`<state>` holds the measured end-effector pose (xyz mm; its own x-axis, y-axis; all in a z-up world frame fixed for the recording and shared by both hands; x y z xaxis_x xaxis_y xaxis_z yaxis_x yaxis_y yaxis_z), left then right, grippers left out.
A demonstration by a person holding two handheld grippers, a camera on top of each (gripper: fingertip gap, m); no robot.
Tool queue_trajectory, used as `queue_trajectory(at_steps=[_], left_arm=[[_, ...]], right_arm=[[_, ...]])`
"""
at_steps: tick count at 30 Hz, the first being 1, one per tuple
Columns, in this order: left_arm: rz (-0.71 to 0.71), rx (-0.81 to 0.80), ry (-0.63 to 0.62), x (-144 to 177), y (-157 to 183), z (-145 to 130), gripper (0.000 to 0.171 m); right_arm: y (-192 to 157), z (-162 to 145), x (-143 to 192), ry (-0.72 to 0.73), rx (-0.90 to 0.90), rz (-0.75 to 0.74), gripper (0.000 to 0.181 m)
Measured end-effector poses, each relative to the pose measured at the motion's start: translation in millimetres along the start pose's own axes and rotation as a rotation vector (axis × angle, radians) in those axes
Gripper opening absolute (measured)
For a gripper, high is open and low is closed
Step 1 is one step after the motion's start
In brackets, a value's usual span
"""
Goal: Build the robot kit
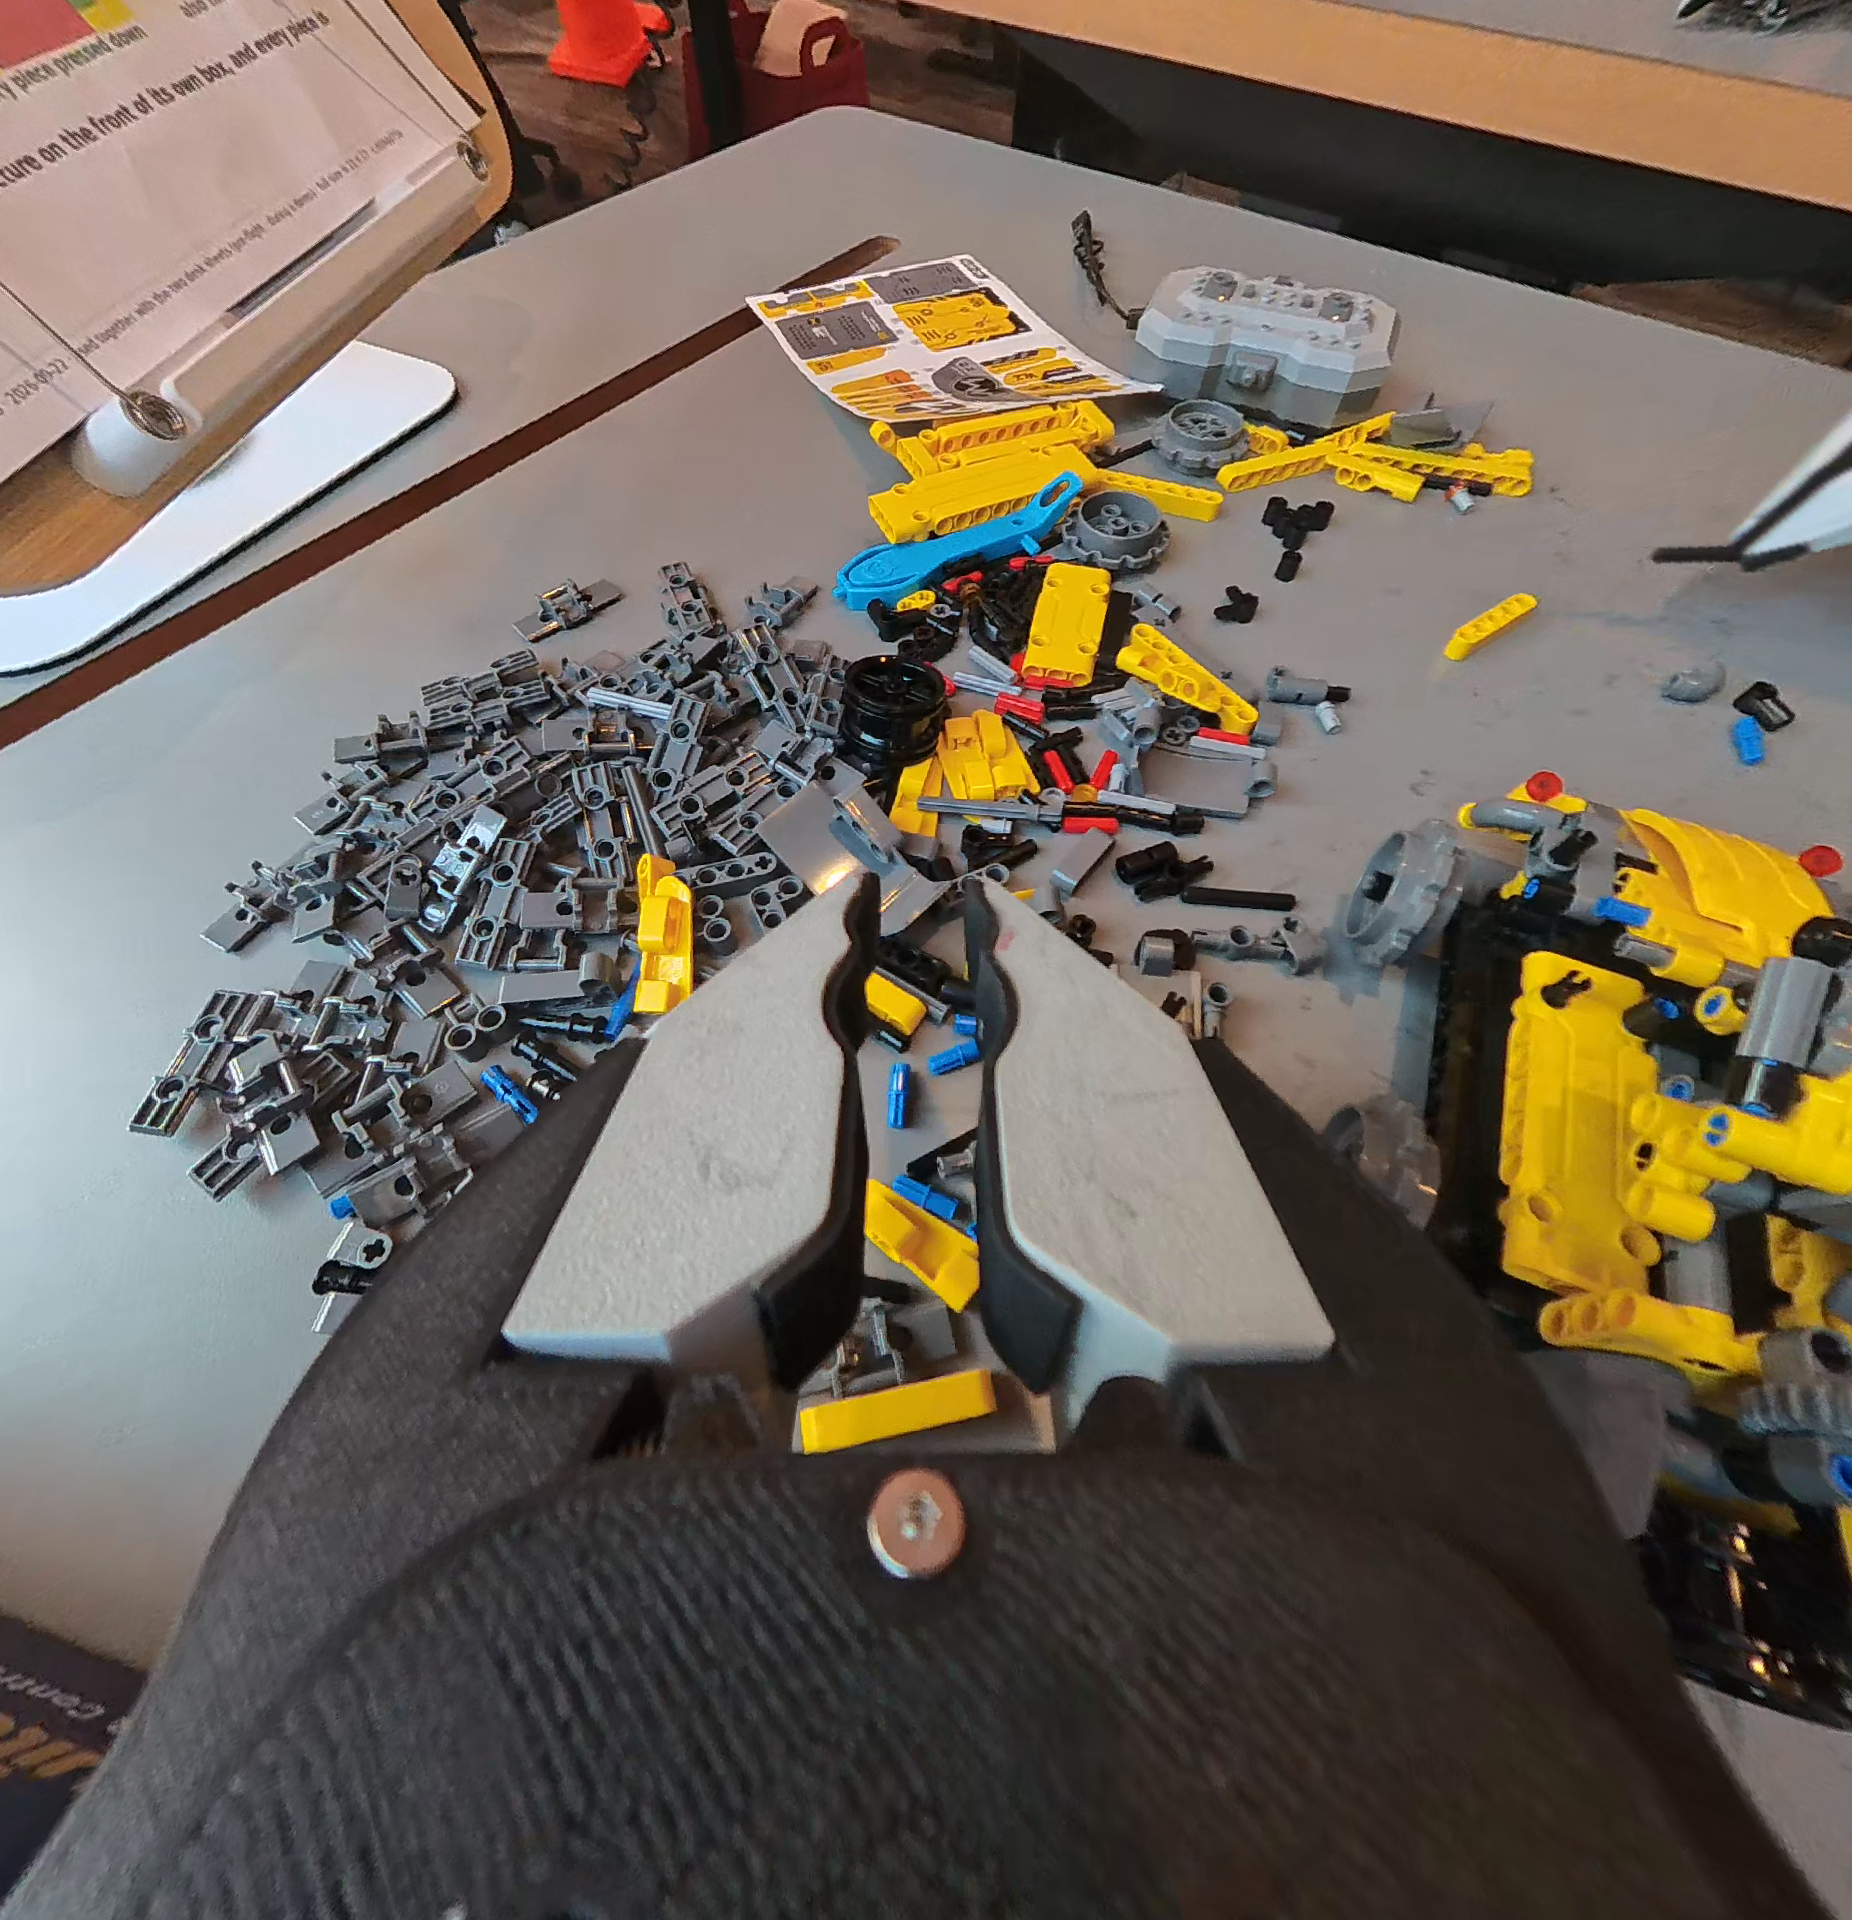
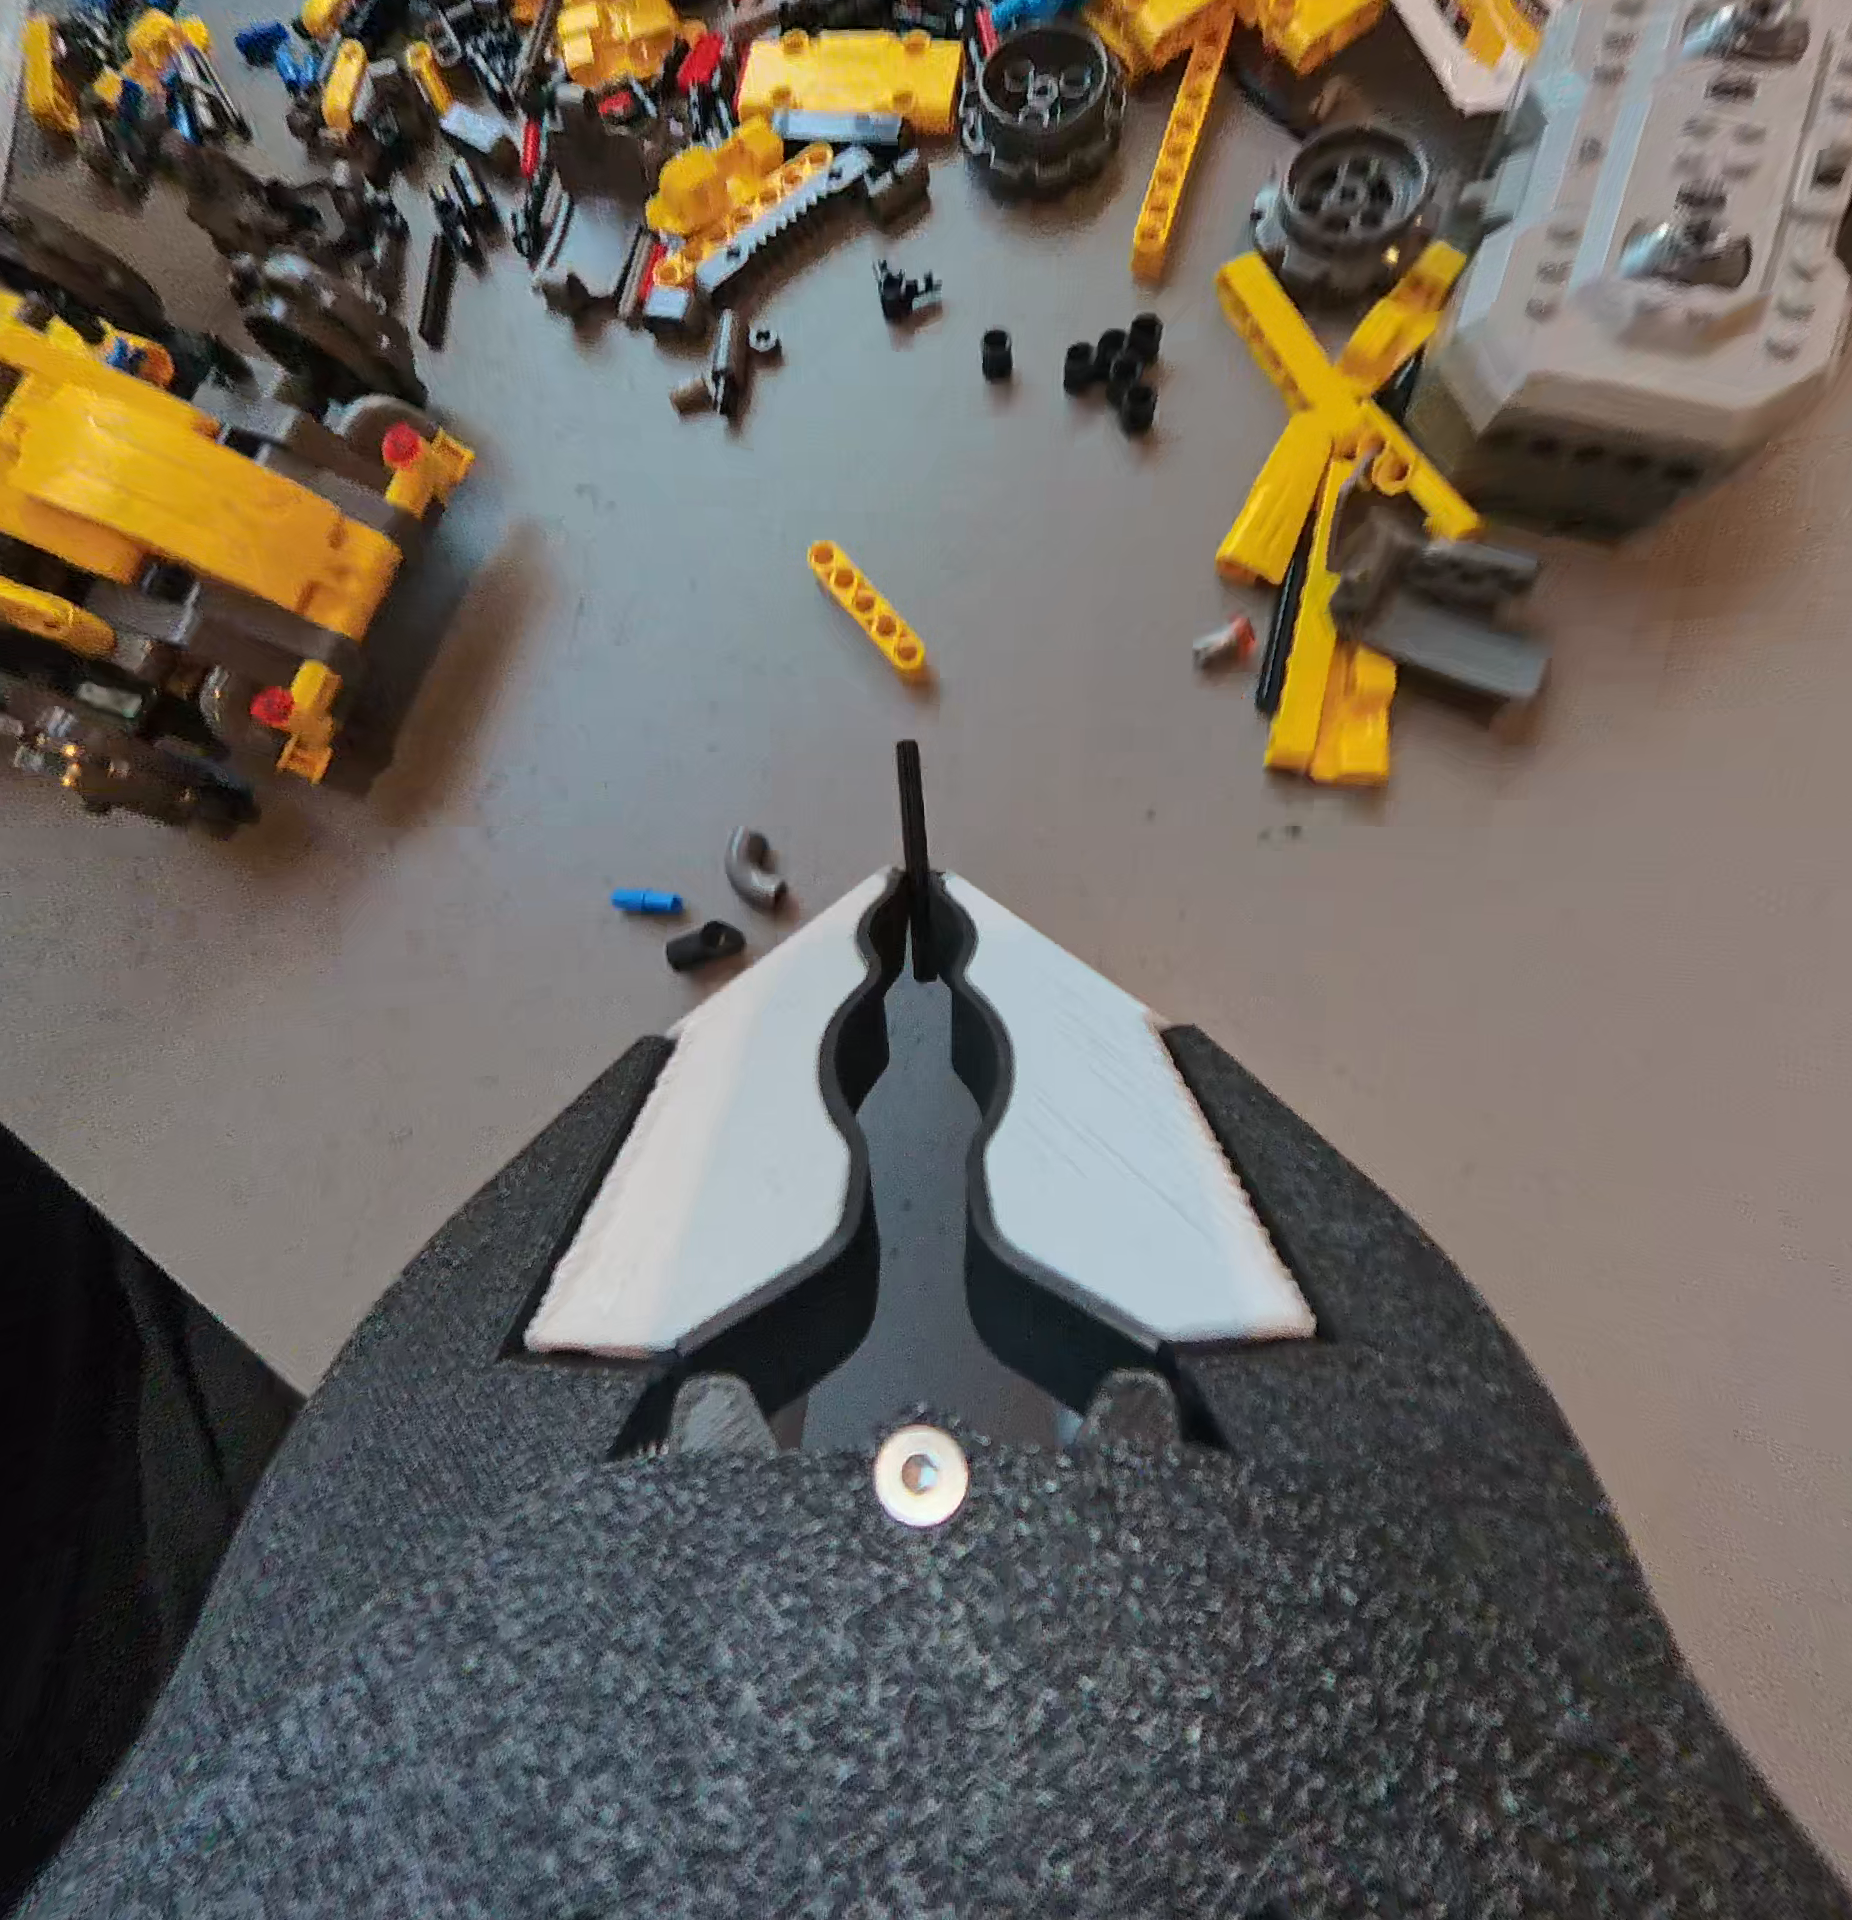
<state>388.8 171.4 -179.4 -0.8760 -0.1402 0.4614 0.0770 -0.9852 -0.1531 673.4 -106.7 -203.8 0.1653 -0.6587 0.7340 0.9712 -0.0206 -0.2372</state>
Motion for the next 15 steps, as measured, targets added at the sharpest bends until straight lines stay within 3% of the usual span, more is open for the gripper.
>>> queue_trajectory(at_steps=[7,11,15], left_arm=[[0.015,-0.003,0.004,-2,3,2,0.013],[0.166,-0.068,0.025,0,8,14,0.021],[0.144,-0.112,0.075,3,25,23,0.028]], right_arm=[[-13,-35,0,-0.026,-0.004,-0.022,0.003],[-13,-37,-1,-0.017,-0.006,-0.012,0.010],[-13,-29,6,0.056,-0.031,0.062,0.016]])
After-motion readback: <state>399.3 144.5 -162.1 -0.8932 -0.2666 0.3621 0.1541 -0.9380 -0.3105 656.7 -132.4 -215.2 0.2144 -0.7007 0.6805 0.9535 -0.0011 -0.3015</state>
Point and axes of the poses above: each gripper's, where its closed fingertips meet, x back along the fingers, z out of its top, y = z × x across the jaws, the point moved 8 cm from there along x, back along the fingers, and after that the axes turned 10 degrees about -x, right-handed, at the moved point
